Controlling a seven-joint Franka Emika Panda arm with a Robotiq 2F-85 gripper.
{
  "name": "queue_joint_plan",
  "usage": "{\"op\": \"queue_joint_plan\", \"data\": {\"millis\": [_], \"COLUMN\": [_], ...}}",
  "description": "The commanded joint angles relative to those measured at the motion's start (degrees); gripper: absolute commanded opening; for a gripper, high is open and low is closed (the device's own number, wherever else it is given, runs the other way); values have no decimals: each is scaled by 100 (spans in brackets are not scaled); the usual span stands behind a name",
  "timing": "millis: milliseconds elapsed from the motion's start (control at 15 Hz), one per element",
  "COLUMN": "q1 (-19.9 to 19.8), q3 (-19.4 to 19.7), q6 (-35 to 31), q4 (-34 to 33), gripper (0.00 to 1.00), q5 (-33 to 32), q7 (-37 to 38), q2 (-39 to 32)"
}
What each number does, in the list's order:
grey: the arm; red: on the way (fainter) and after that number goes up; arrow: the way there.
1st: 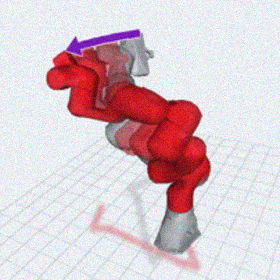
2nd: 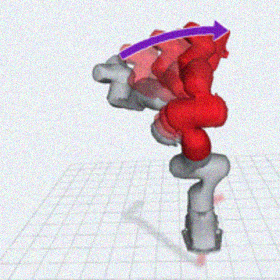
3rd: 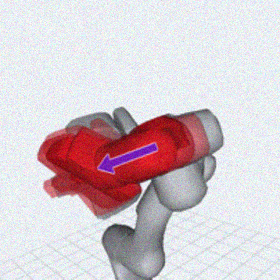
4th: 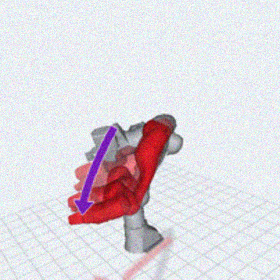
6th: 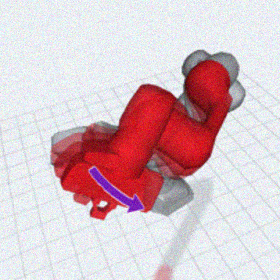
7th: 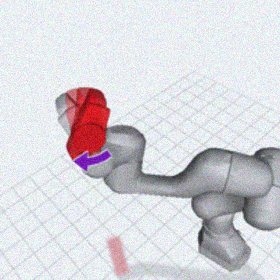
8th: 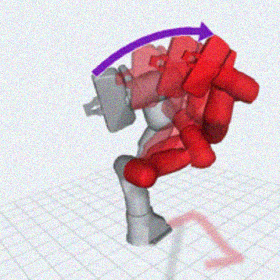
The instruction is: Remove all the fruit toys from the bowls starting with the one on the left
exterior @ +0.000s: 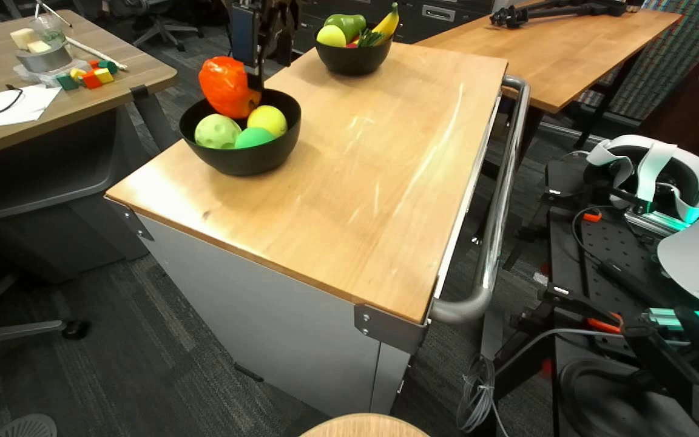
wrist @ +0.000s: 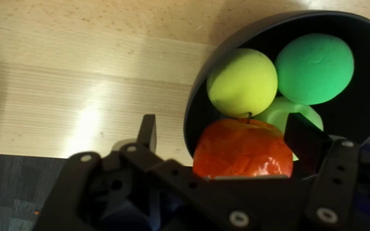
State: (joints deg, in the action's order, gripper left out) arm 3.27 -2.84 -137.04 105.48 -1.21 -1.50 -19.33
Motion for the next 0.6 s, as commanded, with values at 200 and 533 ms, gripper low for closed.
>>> {"op": "queue_joint_plan", "data": {"millis": [200,533], "q1": [-104,-9], "q3": [-325,-190], "q6": [7,85], "q4": [-32,-216], "gripper": [100,100], "q5": [837,493], "q7": [-671,-170], "q2": [481,321]}}
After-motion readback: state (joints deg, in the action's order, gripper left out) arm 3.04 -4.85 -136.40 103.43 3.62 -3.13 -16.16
